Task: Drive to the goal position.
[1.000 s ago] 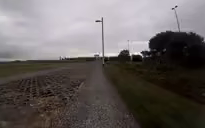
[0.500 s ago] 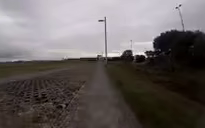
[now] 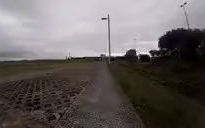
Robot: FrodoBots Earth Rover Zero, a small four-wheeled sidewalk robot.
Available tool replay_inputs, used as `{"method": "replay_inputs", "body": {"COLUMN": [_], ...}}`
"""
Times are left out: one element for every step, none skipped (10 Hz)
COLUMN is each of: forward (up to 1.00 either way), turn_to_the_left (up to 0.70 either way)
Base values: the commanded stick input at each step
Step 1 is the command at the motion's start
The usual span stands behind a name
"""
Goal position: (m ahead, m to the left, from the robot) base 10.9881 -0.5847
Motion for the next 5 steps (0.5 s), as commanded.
{"method": "replay_inputs", "body": {"forward": [0.70,0.70,0.70,0.70,0.70], "turn_to_the_left": [0.35,0.00,0.00,0.00,0.00]}}
